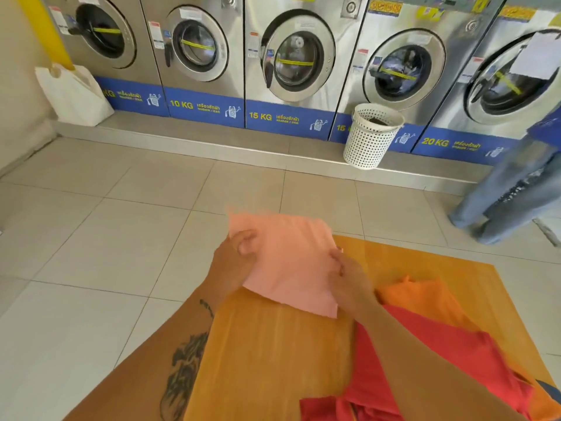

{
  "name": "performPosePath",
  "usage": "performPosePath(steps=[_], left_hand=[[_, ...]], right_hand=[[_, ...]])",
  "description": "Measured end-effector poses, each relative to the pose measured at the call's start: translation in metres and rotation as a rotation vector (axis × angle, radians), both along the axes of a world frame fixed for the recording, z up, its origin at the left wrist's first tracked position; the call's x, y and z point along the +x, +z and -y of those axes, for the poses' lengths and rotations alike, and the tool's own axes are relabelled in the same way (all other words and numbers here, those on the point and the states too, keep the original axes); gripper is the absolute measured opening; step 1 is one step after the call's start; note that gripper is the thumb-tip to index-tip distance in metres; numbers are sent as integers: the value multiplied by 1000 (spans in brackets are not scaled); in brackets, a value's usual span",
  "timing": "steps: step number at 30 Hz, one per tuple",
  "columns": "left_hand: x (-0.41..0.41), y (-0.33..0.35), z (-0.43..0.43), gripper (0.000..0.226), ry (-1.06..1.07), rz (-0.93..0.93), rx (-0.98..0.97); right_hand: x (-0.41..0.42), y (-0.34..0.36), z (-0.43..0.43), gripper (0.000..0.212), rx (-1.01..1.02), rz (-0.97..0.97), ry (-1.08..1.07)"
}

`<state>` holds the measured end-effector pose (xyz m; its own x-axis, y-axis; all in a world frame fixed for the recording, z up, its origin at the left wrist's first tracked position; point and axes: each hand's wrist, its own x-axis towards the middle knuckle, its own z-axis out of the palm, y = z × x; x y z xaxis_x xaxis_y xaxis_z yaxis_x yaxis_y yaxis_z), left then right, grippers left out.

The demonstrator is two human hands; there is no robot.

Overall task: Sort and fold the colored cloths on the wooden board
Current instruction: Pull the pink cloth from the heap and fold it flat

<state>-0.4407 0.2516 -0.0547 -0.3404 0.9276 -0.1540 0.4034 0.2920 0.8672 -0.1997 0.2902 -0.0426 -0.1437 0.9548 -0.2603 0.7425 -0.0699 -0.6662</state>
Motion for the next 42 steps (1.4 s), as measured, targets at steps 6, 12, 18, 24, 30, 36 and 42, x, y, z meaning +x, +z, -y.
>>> performPosePath(steps=[6, 12, 18, 24, 30, 36, 42], left_hand=[[1, -63, 5, 47, -87, -664, -43], [-1, -81, 9, 53, -129, -723, 84], [-10, -78, 5, 62, -139, -610, 50], [-13, -77, 13, 66, -262, -702, 31], [-4, -50, 3, 58, -244, -741, 5], [51, -17, -46, 55, -555, -715, 29], [82, -36, -68, 59, -620, -836, -78]], right_hand=[[2, -62, 21, 72, 45, 583, 137], [-4, -50, 13, 75, 135, 617, 192], [-18, -32, -18, 71, -17, 278, 17], [-13, -47, 2, 77, 25, 490, 270], [-7, -28, -14, 62, -41, 16, -151], [5, -26, -30, 20, -295, -407, -526], [4, -24, -35, 17, -327, -287, -272]])
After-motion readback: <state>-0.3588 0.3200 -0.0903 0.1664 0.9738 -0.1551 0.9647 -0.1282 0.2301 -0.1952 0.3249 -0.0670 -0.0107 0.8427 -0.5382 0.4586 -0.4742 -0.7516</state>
